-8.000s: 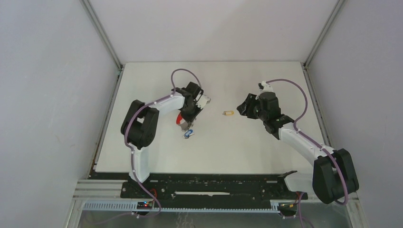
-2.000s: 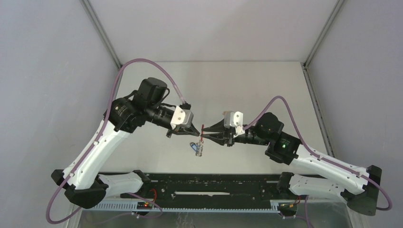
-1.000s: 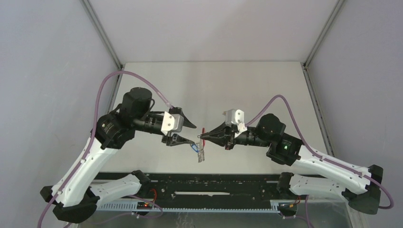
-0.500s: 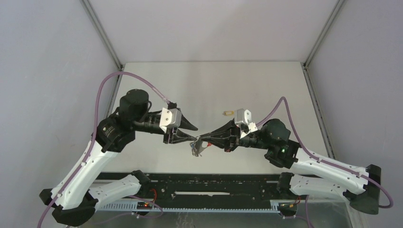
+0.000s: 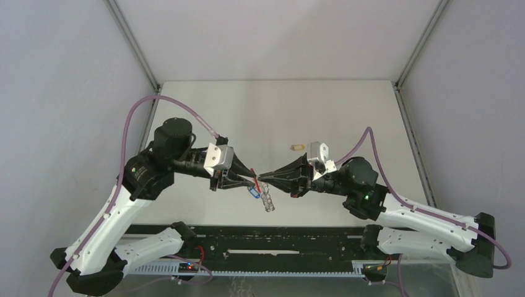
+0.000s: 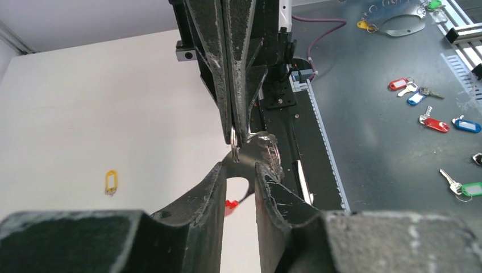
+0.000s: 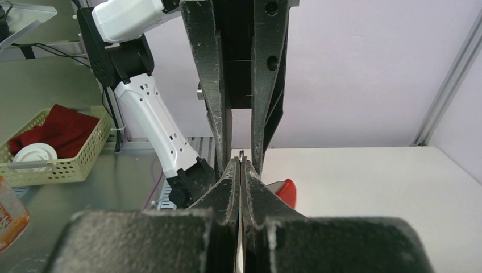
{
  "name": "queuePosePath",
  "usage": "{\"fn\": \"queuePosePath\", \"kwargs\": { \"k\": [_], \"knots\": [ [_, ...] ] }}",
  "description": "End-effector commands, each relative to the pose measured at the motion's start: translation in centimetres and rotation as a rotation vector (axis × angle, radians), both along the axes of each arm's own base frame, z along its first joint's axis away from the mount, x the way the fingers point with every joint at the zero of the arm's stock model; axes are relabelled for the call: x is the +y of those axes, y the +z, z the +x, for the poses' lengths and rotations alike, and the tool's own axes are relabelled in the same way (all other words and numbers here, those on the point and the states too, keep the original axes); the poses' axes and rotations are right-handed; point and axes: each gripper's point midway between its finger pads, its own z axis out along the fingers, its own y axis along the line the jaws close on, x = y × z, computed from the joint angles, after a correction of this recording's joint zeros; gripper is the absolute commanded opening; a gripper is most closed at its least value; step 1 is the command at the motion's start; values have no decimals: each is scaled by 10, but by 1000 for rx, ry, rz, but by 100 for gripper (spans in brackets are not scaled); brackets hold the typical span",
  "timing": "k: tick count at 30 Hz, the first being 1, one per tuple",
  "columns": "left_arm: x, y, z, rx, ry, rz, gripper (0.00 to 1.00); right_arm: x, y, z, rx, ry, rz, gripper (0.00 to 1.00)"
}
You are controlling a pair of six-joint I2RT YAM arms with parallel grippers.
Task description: Put the keys on the keyring
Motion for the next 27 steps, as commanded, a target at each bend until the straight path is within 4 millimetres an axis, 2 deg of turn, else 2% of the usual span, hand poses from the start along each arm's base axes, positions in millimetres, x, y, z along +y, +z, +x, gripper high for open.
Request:
{"fn": "queuePosePath", "kwargs": {
  "k": [1, 8, 13, 15, 18, 21, 22, 24, 27],
  "knots": [
    [-3, 10, 4, -3, 28, -36, 29, 0, 17, -5, -14, 11, 63, 0],
    [-4, 9, 1, 21, 15, -35, 24, 3, 15, -4, -8, 5, 61, 0],
    [-1, -1, 4, 15, 29, -3, 5, 3, 18, -4, -8, -10, 73, 0],
    [1, -5, 7, 8, 52, 13, 1, 2, 19, -3, -10, -19, 77, 0],
    [2, -10, 9, 3, 64, 29, 3, 0, 21, -5, -13, -22, 82, 0],
    [1, -6, 8, 2, 61, 15, 23, 0, 22, -6, -14, -18, 82, 0],
    [1, -5, 8, 6, 61, 11, 26, 0, 22, -6, -14, -16, 81, 0],
    [0, -3, 9, 4, 61, 5, 27, 2, 20, -7, -12, -12, 78, 0],
    [0, -2, 9, -1, 63, 4, 21, 3, 20, -8, -11, -4, 77, 0]
  ]
}}
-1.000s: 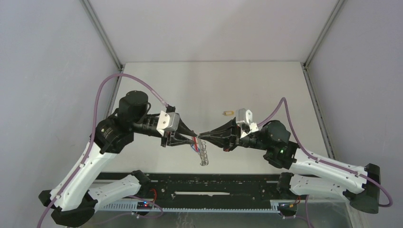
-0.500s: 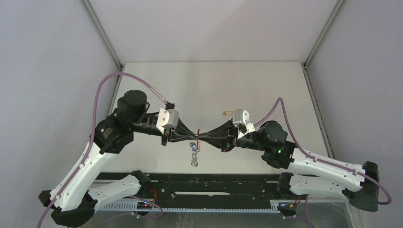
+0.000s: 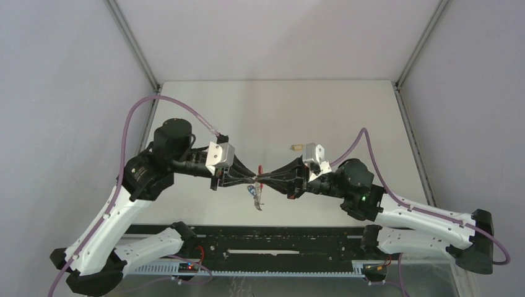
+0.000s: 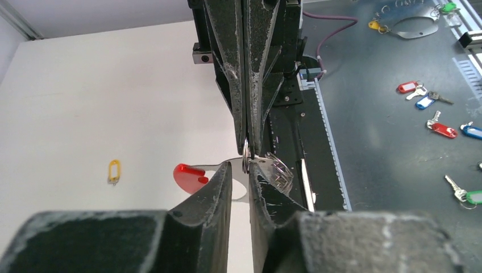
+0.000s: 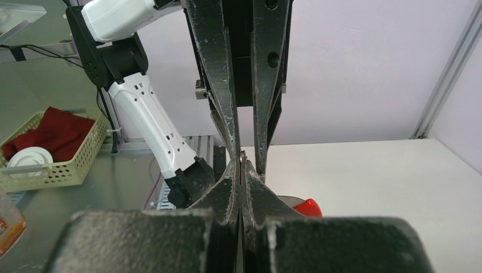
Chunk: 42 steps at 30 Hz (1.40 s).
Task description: Put the keys on the keyring
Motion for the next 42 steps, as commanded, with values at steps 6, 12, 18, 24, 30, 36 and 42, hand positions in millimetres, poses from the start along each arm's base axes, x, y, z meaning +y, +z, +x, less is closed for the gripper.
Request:
{"fn": "queuePosePath", "kwargs": {
  "k": [6, 12, 18, 24, 30, 36, 42],
  "knots": [
    [0, 4, 5, -34, 22, -18, 1, -4, 22, -8, -28, 15, 70, 0],
    [3, 5, 1, -73, 7, -28, 0, -5, 24, -11, -26, 26, 25, 12],
    [5, 11, -10, -161, -62, -72, 0, -20, 41, -24, -67, 85, 25, 35],
    [9, 20, -27, -289, -156, -146, 0, -38, 48, -29, -99, 99, 35, 45],
    [9, 35, -37, -342, -200, -212, 0, -41, 45, -30, -138, 98, 15, 46],
    [4, 67, -46, -259, -206, -348, 0, -33, 49, -35, -186, 92, 38, 47],
    [7, 79, -62, -253, -278, -395, 0, -32, 64, -38, -237, 31, 96, 49]
  ]
}}
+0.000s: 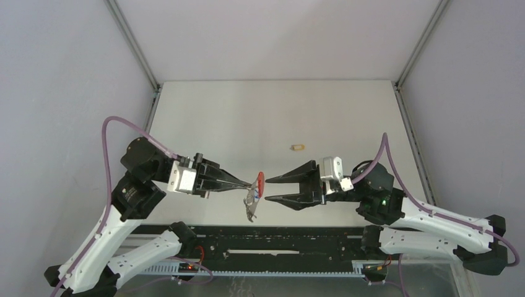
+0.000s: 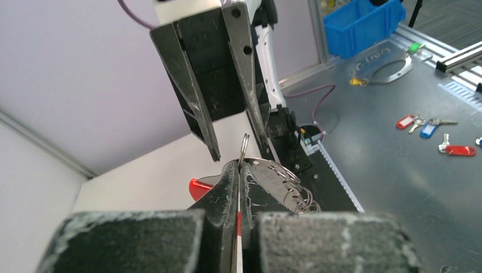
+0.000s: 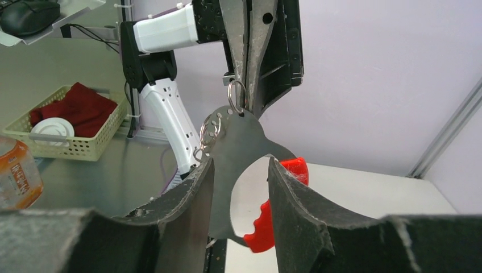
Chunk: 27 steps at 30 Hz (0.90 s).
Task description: Put the keys on the keyring
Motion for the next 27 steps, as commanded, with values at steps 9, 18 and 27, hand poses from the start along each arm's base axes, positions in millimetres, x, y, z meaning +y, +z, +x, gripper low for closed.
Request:
{"fn": "queuePosePath", "kwargs": {
  "k": [9, 18, 27],
  "knots": [
    [3, 29, -30, -36, -150, -84, 0, -4, 60, -20, -195, -114, 190, 45],
    [0, 23, -25, -18, -126, -80, 0, 6, 75, -27, -258, -140, 221, 42],
    [-1, 21, -21, -1, -105, -79, 0, 20, 71, -29, -283, -135, 187, 42]
  ]
}}
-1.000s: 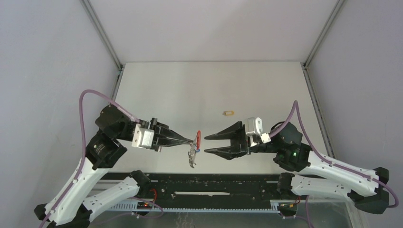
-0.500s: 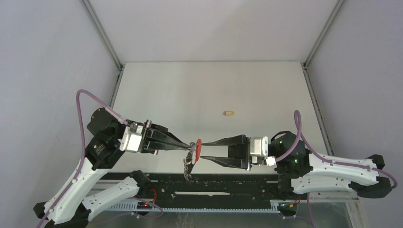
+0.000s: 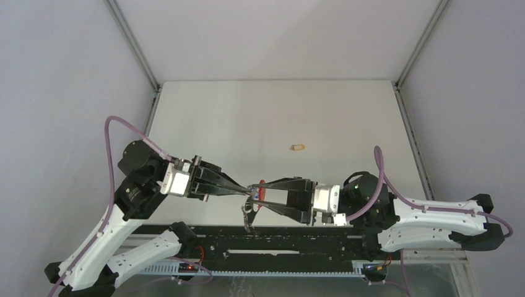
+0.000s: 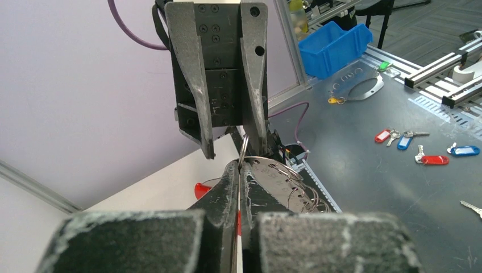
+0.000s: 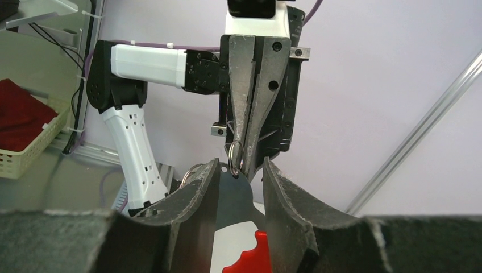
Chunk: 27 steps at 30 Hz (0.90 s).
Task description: Put the keys on the keyring
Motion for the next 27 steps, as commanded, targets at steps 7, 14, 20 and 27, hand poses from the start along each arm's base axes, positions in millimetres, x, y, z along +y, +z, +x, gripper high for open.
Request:
{"fn": "queuePosePath", "kwargs": {
  "k": [7, 14, 20, 27],
  "knots": [
    [-1, 4, 1, 8, 19, -19, 0, -3, 24, 3, -10, -33, 41, 27],
    [-3, -9, 10, 16, 59, 8, 0, -1, 21, 12, 63, -66, -6, 0],
    [-1, -30, 29, -51, 184, 78, 32, -8, -2, 32, 221, -169, -148, 0],
    [7, -47, 34, -109, 232, 126, 36, -21, -40, 44, 383, -248, -377, 0]
  ]
}}
